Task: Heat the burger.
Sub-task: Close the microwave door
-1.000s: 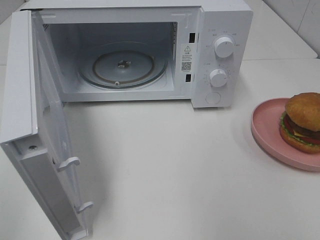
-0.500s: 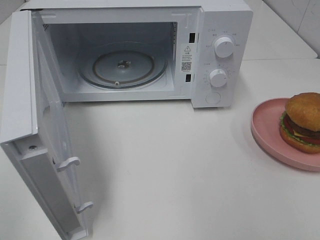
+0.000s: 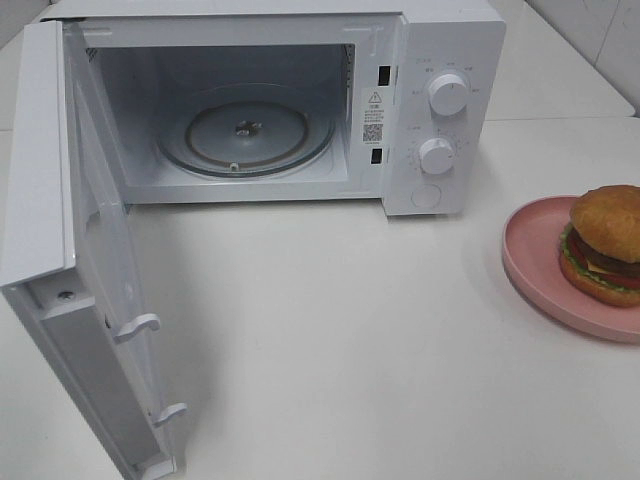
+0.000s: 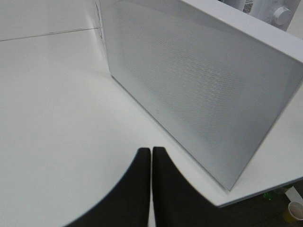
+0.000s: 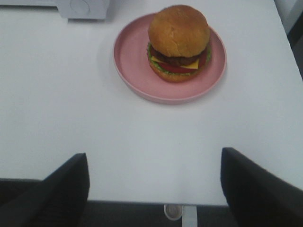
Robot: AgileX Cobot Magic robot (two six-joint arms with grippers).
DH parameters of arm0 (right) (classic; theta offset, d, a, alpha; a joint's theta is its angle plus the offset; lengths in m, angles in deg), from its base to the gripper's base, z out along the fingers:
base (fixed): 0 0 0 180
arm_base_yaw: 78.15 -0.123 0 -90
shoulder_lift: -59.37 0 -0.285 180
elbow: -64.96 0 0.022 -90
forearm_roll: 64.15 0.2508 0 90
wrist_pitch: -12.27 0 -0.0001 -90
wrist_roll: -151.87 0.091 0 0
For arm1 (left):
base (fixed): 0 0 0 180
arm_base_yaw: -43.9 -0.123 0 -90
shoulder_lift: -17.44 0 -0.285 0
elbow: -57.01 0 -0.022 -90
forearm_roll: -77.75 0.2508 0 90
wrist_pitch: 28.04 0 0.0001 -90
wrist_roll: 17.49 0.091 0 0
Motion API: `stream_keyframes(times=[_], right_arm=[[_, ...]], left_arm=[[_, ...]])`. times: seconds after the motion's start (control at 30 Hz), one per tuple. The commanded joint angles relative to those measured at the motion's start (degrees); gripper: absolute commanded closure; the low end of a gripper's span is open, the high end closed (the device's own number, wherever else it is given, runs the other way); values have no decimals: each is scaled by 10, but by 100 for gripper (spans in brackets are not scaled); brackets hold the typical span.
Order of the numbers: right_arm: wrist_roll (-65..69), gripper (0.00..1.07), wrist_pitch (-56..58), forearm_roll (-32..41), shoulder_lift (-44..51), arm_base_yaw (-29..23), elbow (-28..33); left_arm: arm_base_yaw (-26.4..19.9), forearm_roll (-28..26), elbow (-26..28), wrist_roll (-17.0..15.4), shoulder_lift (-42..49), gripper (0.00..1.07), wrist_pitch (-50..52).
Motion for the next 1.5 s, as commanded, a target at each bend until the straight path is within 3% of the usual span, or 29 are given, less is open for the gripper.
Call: stream_keyframes(times=[0.03,0.17,1.2,1.5], right_arm=[[-23,37,-54,11,64,1,40],[-32,37,-76,17,123,1,45],[-40,37,-98,21,122,1,58],[-40,37,-98,21,122,1,58]], left_arm=[[-2,-3,-1,-1,10,106,6],[-2,-3,-1,-1,10,106,6],[-2,-1,1,-1,9,106,9],[-2,2,23,5,-7,106,139]])
